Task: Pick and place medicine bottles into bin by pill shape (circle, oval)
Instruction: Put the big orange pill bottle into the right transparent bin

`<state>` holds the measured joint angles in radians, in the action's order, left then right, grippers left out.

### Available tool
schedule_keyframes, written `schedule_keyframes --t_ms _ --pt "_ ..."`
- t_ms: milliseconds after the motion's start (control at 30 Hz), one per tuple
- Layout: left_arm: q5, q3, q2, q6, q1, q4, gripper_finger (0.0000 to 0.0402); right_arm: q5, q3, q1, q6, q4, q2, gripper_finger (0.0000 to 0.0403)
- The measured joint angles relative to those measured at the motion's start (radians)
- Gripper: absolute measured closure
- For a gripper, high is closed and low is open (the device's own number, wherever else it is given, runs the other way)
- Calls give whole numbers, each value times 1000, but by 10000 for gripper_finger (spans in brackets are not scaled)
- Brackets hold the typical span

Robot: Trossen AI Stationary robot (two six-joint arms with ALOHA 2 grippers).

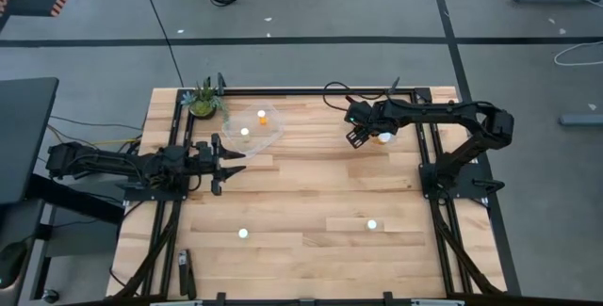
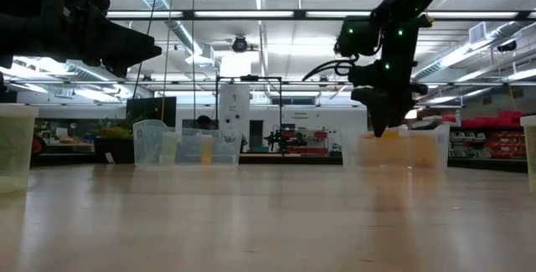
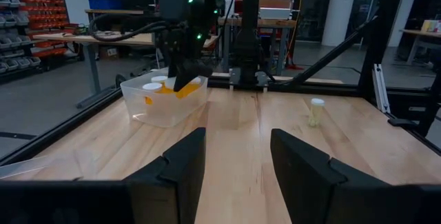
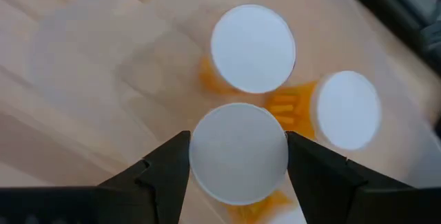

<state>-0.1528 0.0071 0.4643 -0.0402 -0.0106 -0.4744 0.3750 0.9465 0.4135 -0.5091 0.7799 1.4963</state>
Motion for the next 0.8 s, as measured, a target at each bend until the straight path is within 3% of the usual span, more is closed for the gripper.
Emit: schedule_keyframes --t_ms 800 --pt "0 0 0 0 0 0 230 -49 -39 37 18 -49 2 146"
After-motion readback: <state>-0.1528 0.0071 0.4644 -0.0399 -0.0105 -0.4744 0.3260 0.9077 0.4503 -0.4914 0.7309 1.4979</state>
